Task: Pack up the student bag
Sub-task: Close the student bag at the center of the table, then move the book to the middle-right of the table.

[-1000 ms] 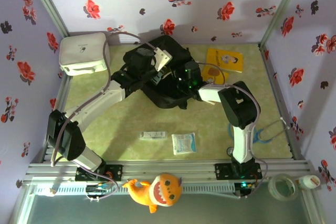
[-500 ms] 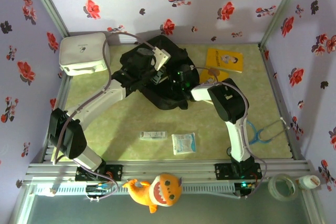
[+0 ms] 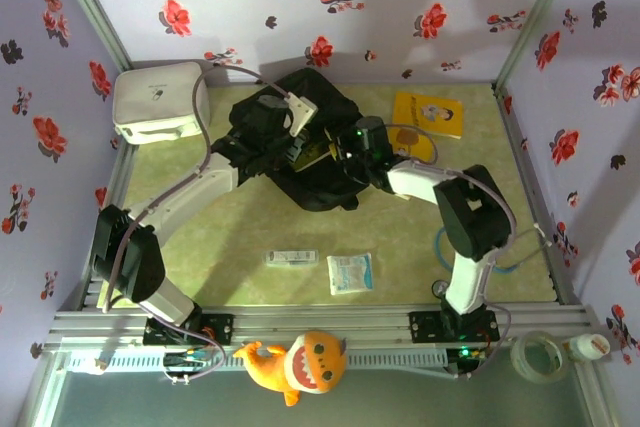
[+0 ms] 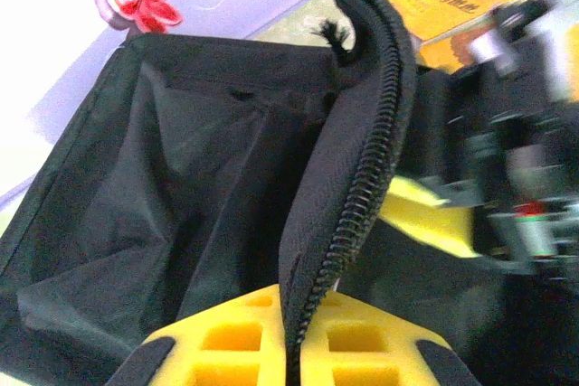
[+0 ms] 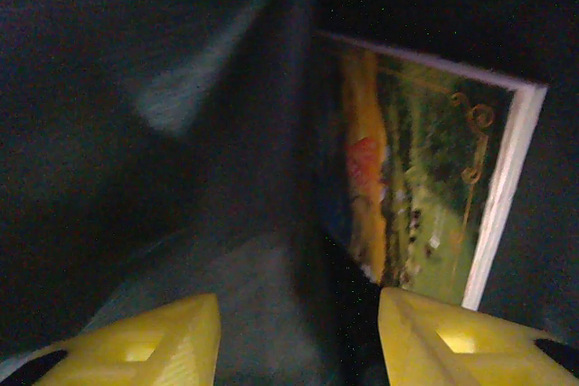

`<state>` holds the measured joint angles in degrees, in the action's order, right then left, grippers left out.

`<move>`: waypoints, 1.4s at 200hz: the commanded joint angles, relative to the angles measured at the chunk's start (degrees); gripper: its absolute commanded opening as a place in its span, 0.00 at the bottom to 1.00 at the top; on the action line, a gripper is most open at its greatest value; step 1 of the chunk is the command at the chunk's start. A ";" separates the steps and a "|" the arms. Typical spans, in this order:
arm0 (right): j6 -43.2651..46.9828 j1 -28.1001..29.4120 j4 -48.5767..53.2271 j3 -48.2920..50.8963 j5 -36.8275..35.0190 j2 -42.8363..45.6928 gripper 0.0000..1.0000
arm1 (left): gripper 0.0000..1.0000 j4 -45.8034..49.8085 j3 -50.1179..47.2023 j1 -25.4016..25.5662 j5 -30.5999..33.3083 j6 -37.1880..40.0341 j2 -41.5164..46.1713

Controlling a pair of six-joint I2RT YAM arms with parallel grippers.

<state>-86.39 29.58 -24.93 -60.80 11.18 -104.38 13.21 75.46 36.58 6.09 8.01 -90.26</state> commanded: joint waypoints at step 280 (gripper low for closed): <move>41.18 -14.12 44.16 -4.82 -0.52 -6.62 0.65 | 1.00 6.67 -4.96 -4.31 -11.89 -18.67 9.94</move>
<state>-44.97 15.62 12.73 -74.00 8.21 -113.49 21.23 66.52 30.76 -4.82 -7.64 -77.06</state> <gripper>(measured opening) 0.652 0.996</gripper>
